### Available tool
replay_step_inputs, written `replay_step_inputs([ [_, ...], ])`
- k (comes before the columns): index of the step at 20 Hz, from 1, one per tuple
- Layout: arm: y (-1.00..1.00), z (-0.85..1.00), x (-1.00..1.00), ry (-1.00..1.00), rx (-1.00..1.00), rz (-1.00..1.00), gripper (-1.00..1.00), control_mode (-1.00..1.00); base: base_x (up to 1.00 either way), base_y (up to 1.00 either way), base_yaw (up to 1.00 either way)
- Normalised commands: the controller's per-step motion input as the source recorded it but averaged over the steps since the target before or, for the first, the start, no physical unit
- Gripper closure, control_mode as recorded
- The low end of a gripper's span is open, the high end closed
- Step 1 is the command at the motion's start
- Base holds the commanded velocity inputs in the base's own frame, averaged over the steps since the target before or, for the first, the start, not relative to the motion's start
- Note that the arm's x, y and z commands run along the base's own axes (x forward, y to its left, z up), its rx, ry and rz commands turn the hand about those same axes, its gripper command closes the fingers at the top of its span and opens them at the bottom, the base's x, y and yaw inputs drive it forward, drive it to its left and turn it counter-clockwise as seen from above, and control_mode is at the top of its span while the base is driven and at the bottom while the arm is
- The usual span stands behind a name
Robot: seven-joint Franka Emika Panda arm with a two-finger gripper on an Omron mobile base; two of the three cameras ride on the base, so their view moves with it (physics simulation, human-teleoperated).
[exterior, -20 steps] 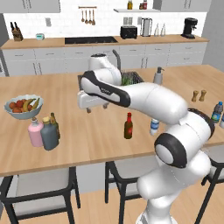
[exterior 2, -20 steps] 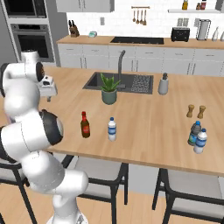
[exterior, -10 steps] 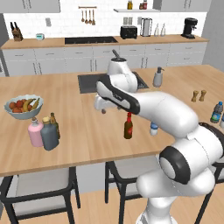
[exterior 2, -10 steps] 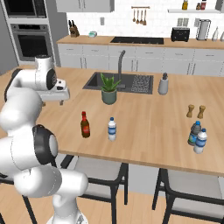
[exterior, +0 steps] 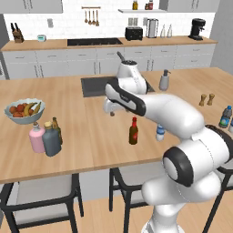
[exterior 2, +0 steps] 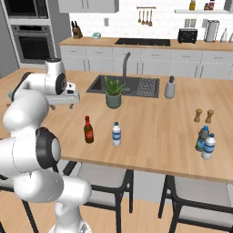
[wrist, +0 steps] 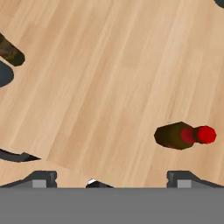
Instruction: Move the plastic bottles in the middle to the plastics group, and the glass bottles in the middle to the glass group.
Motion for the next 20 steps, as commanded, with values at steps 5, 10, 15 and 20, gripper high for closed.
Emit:
replay_step_inputs([
  [5, -0.58, 0.0, 0.14, 0.0, 0.0, -0.01, -1.0, -1.0, 0.0, 0.0, 0.0],
  [10, -0.61, -0.06, 0.0, 0.0, 0.0, -0.1, -1.0, -1.0, 0.0, 0.0, 0.0],
  [15, -0.33, -0.29, 0.01, 0.0, 0.0, -0.15, -1.0, -1.0, 0.0, 0.0, 0.0],
  [20, -0.16, -0.28, 0.04, 0.0, 0.0, -0.11, -1.0, -1.0, 0.0, 0.0, 0.0],
])
